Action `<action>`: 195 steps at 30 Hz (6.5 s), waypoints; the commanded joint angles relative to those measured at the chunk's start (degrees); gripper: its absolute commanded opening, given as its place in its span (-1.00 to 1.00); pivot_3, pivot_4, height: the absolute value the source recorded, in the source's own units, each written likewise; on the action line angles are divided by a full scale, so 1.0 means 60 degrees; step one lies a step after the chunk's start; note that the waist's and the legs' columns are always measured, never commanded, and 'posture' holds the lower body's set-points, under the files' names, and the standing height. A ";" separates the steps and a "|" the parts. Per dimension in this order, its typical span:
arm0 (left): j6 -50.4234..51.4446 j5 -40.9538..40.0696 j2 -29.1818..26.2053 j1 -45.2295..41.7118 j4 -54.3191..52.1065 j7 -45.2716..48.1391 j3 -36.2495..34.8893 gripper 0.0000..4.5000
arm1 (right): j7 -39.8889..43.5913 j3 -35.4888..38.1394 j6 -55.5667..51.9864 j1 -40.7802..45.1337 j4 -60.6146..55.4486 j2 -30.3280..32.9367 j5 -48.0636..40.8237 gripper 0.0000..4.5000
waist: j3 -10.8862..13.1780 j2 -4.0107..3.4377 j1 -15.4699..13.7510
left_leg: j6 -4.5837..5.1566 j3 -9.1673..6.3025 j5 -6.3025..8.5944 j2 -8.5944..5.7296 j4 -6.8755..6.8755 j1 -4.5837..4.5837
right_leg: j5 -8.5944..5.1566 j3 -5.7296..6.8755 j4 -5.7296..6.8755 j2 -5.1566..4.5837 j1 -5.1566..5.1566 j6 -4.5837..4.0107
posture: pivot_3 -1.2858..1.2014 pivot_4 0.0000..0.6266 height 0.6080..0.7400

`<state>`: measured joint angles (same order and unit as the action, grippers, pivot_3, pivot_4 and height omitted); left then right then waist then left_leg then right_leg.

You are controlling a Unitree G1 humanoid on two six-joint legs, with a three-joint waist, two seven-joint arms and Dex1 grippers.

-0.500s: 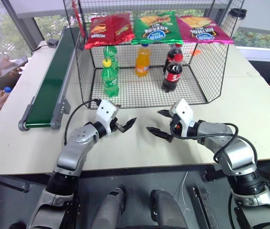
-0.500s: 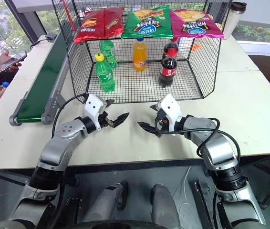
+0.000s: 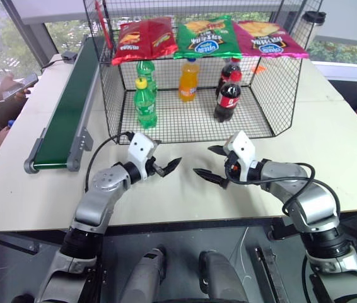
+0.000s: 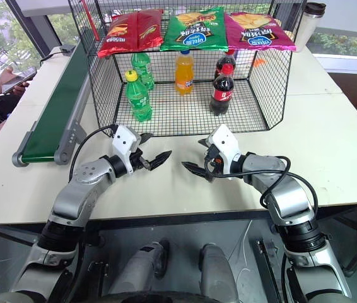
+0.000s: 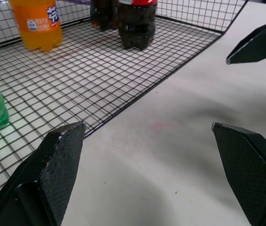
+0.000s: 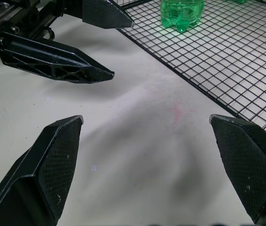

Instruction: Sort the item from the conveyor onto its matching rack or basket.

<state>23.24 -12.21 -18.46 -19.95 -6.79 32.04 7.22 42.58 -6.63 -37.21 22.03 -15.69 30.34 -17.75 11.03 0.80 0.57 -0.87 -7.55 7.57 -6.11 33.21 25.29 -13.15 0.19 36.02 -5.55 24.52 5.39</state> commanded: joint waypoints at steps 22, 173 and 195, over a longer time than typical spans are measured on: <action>-0.0146 0.0252 -0.0040 0.0287 -0.0482 0.0063 0.0284 1.00 | 0.0122 0.0012 -0.0097 -0.0057 -0.0608 0.0193 -0.0238 0.99 | 0.0000 0.0000 -0.0001 | 0.0000 0.0000 0.0000 0.0000 0.0000 0.0000 | 0.0000 0.0000 0.0000 0.0000 0.0000 0.0000 | 0.03 -0.52 0.98; 0.0346 -0.1517 -0.1050 -0.0910 -0.0895 0.3113 0.0852 0.34 | 0.0715 -0.0384 0.0250 0.2311 -0.0494 -0.0359 -0.1417 1.00 | 0.0001 0.0016 0.0018 | 0.0011 -0.0003 0.0001 0.0003 -0.0023 0.0016 | 0.0001 0.0002 -0.0042 -0.0003 0.0010 -0.0003 | 0.03 -0.52 0.98; 0.1442 -0.1724 -0.1037 -0.0819 -0.1107 0.2073 -0.0008 0.98 | 0.0647 -0.0329 0.0471 0.2569 -0.0172 -0.0424 -0.0893 0.11 | 0.0001 0.0016 0.0047 | 0.0018 -0.0004 -0.0003 0.0002 -0.0016 0.0013 | 0.0002 0.0002 -0.0026 -0.0001 0.0011 -0.0002 | 0.03 -0.52 0.98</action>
<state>30.76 -21.11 -23.55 -25.18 -10.32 45.05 10.26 47.19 -10.67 -36.47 34.80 -15.97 27.98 -23.35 11.04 0.90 0.85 -0.76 -7.57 7.55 -6.10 33.12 25.37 -13.14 0.21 35.89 -5.55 24.59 5.37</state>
